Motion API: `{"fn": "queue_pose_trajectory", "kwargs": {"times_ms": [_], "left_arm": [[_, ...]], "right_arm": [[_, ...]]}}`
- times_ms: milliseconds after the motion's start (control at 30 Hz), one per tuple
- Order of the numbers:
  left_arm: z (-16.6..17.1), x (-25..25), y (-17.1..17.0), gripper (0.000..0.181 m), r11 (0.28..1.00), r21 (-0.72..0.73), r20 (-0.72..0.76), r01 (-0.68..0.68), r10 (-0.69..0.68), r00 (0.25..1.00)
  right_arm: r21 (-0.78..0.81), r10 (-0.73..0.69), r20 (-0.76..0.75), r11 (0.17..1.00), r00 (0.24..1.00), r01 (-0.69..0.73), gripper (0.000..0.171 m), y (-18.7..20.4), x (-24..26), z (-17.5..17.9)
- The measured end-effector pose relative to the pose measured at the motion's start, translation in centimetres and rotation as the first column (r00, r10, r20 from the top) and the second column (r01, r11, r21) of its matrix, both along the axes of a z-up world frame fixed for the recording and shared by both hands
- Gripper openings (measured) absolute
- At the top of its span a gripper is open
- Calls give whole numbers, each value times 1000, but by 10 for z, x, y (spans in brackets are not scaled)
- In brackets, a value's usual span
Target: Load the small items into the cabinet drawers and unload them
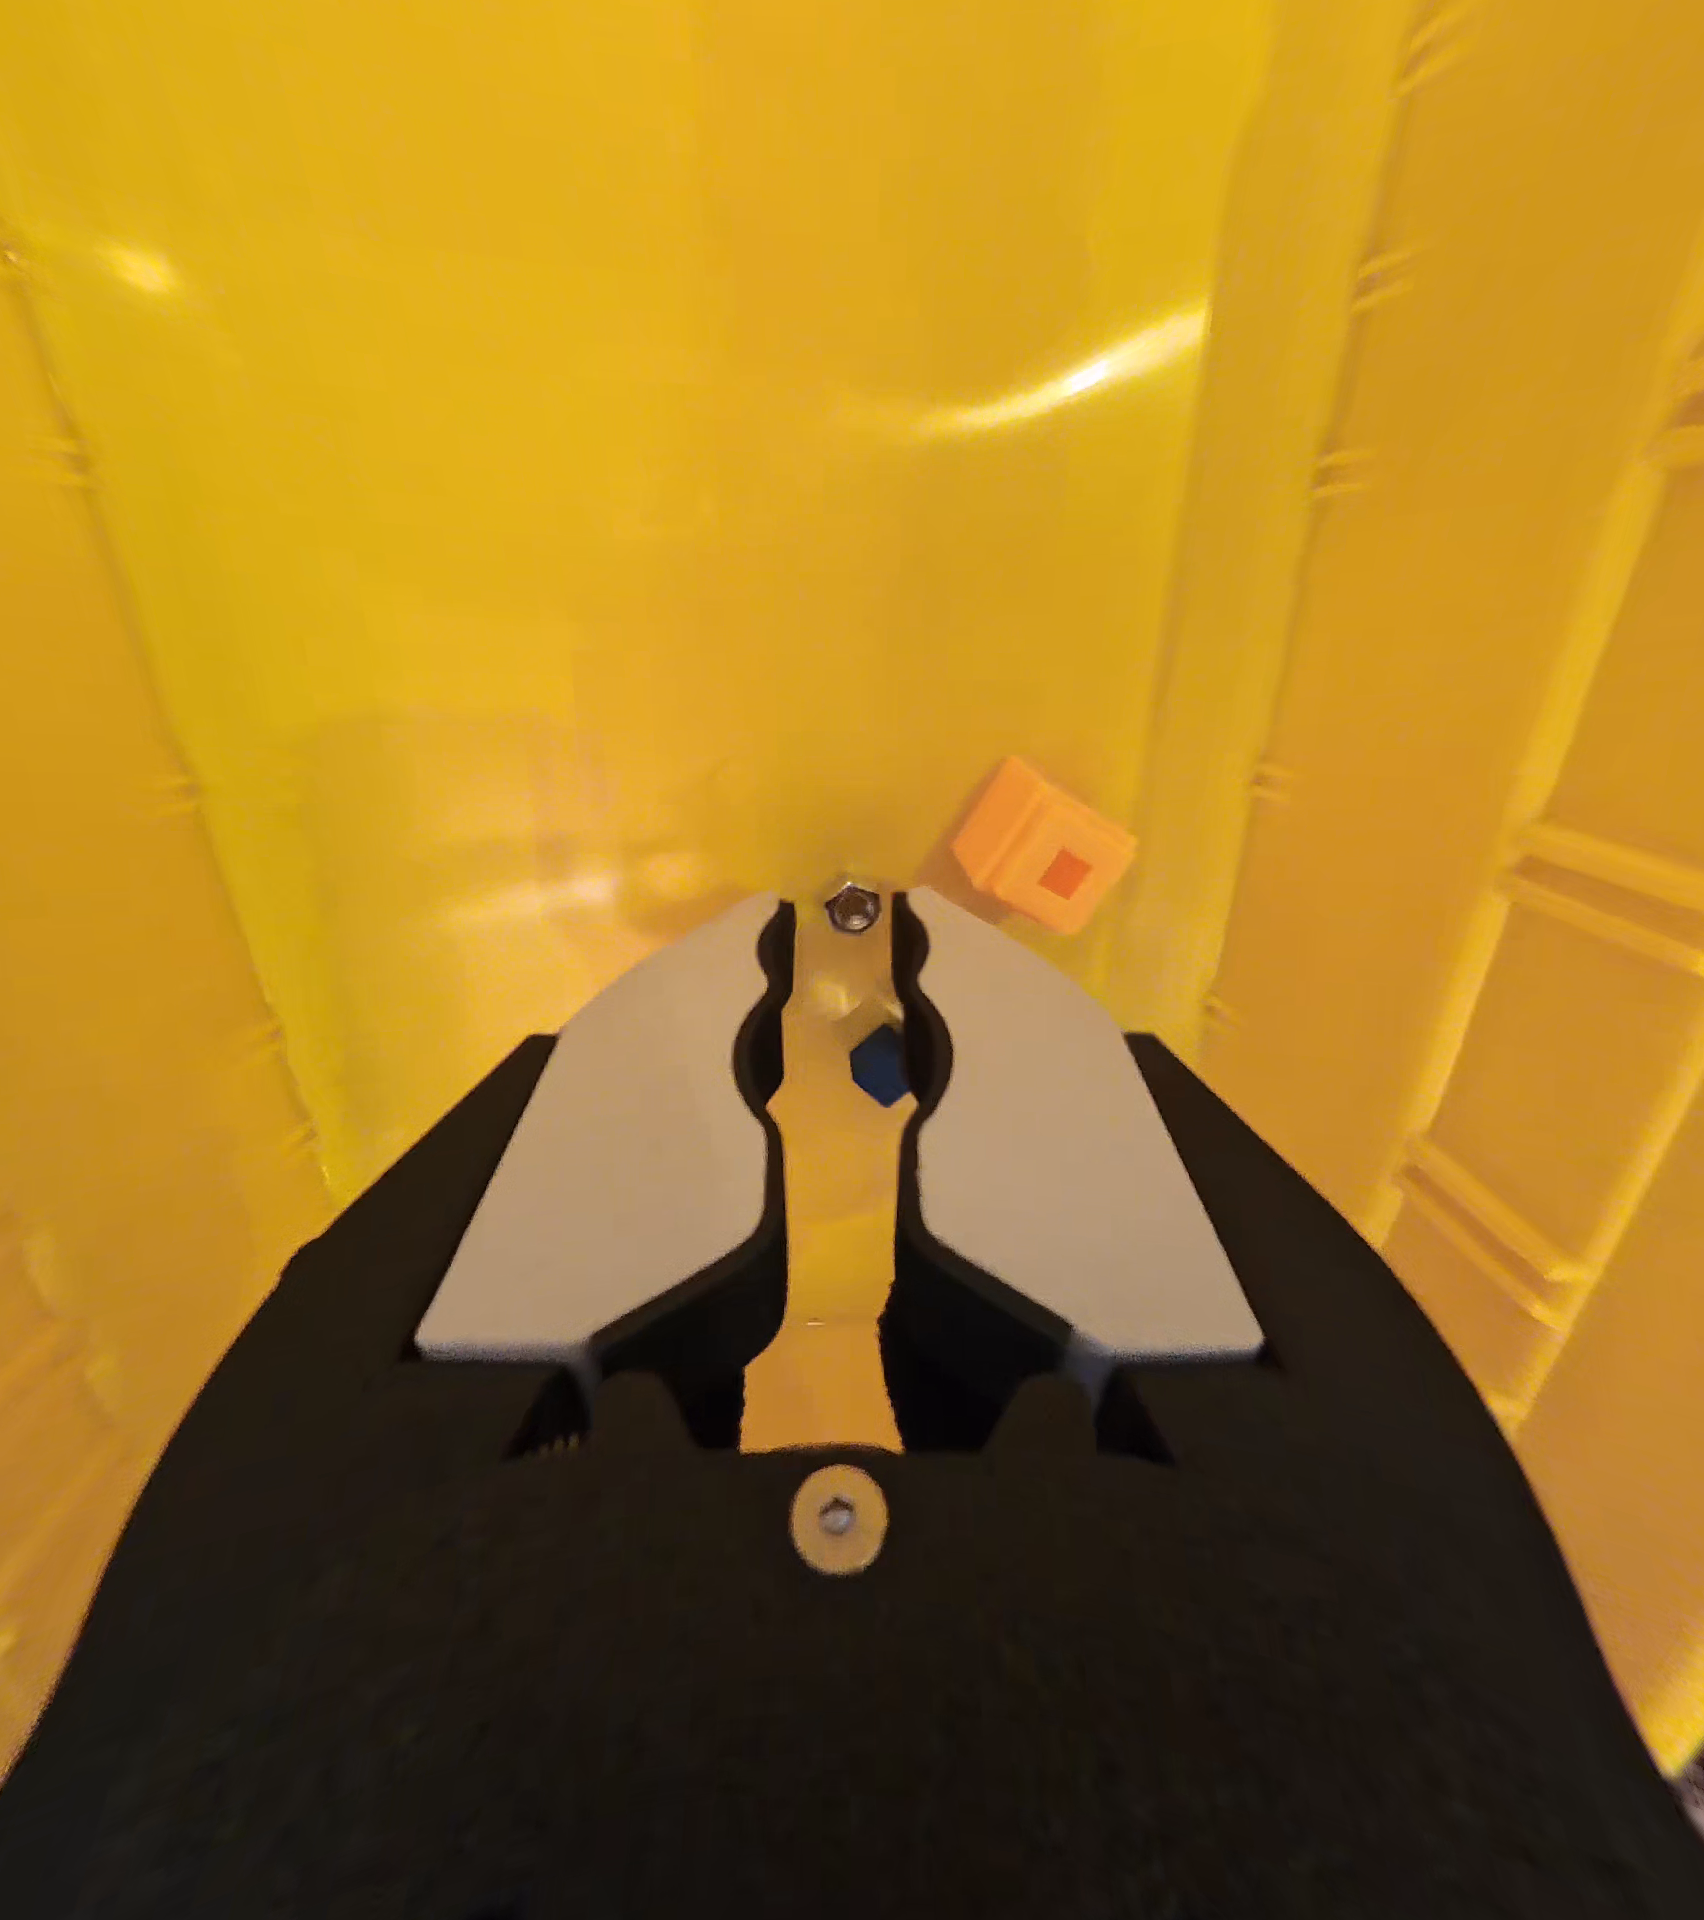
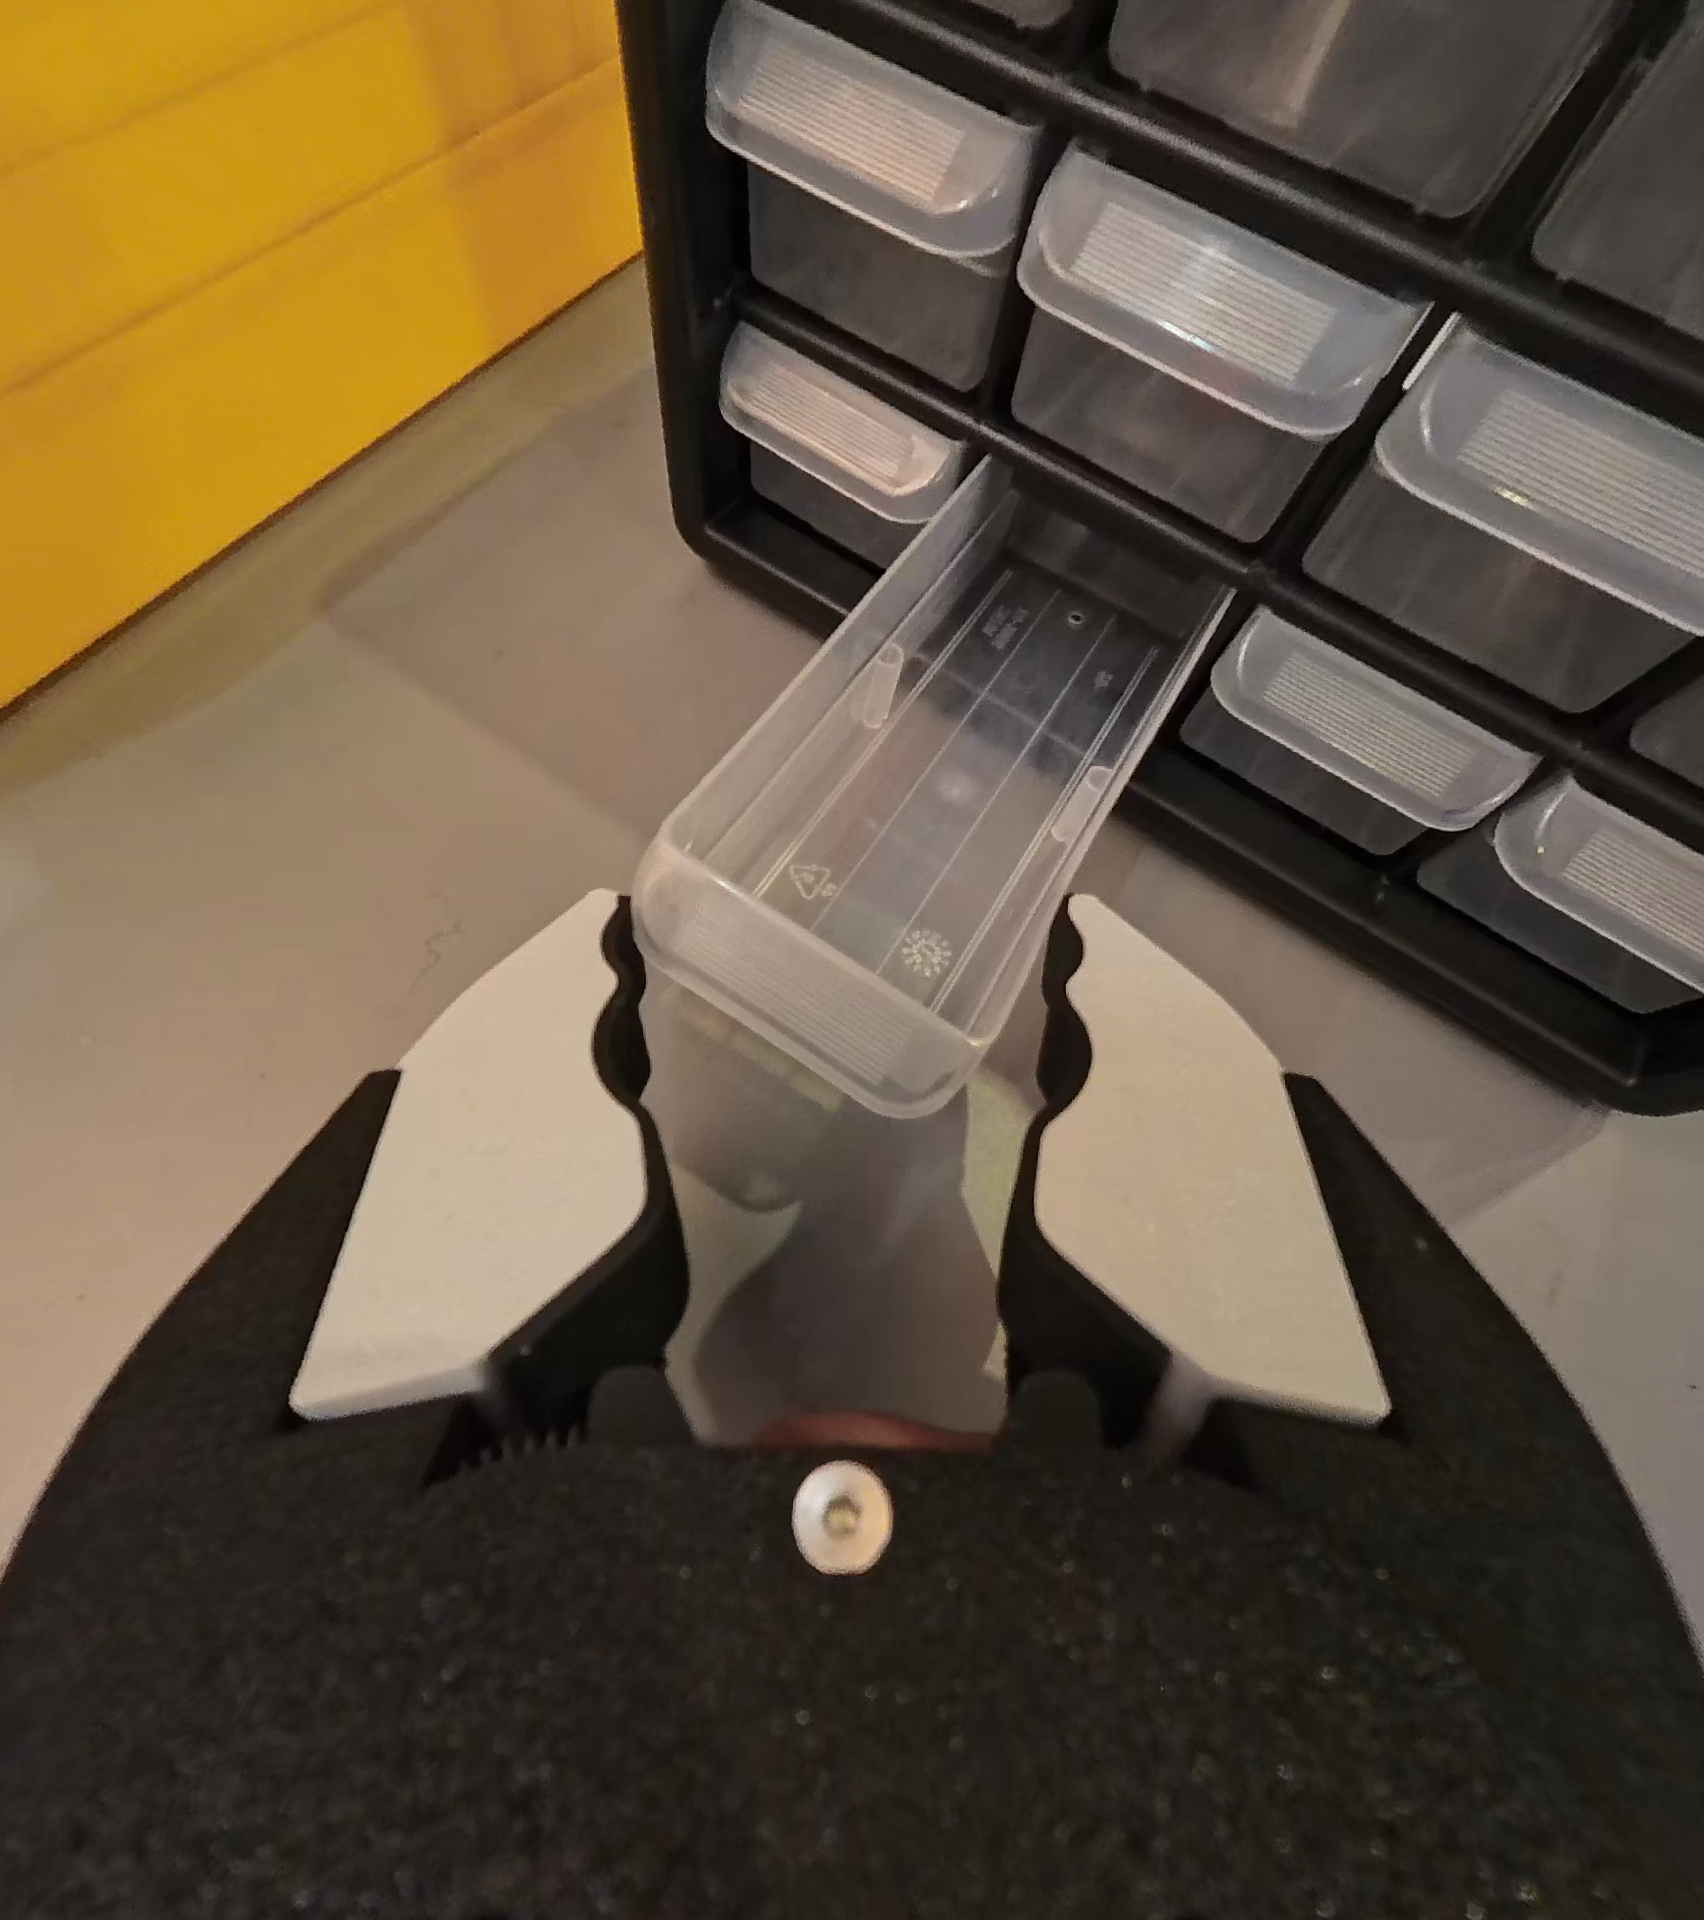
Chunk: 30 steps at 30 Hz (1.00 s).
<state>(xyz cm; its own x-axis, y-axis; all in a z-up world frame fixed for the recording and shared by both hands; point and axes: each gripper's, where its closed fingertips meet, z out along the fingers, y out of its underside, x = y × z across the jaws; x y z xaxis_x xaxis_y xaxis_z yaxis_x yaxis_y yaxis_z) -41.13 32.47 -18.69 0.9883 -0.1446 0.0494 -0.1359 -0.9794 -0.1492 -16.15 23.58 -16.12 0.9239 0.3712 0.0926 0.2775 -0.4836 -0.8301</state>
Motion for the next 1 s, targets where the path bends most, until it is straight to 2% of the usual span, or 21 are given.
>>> {"fn": "queue_pose_trajectory", "kwargs": {"times_ms": [100, 367, 500, 633, 733, 800, 867, 933, 1000], "left_arm": [[-2, -2, -1, 11, 1000, 2, -16, 2, -2, 1000], [-2, -3, 1, 10, 1000, 12, -9, 5, -5, 1000], [5, 1, -2, 10, 999, 17, 42, 33, -34, 999], [35, 12, -11, 10, 980, 85, 53, 181, -186, 981], [80, 35, -20, 10, 931, 201, 29, 304, -315, 949], [111, 76, -32, 10, 877, 289, 100, 384, -426, 899], [127, 122, -52, 10, 806, 328, 150, 493, -559, 815], [123, 165, -70, 10, 702, 337, 149, 628, -698, 700], [106, 202, -86, 10, 585, 315, 148, 747, -808, 570]], "right_arm": [[0, 0, 1, 1000, 1000, 0, 74, 0, 0, 0], [-1, 1, 3, 1000, 1000, -1, 74, -1, 0, 0], [-2, 1, 0, 1000, 1000, -1, 74, -1, 0, -1], [0, 0, 10, 1000, 1000, 0, 74, -1, 0, -1], [-4, 2, 14, 1000, 1000, -2, 73, -1, -1, -1], [-8, 6, 5, 1000, 1000, -5, 73, -2, 0, -1], [-9, 10, -8, 1000, 1000, -10, 73, -3, 0, 0], [-14, 11, -18, 1000, 1000, -11, 73, -4, 1, 0], [-15, 11, -22, 1000, 1000, -12, 73, -5, 1, 0]]}}
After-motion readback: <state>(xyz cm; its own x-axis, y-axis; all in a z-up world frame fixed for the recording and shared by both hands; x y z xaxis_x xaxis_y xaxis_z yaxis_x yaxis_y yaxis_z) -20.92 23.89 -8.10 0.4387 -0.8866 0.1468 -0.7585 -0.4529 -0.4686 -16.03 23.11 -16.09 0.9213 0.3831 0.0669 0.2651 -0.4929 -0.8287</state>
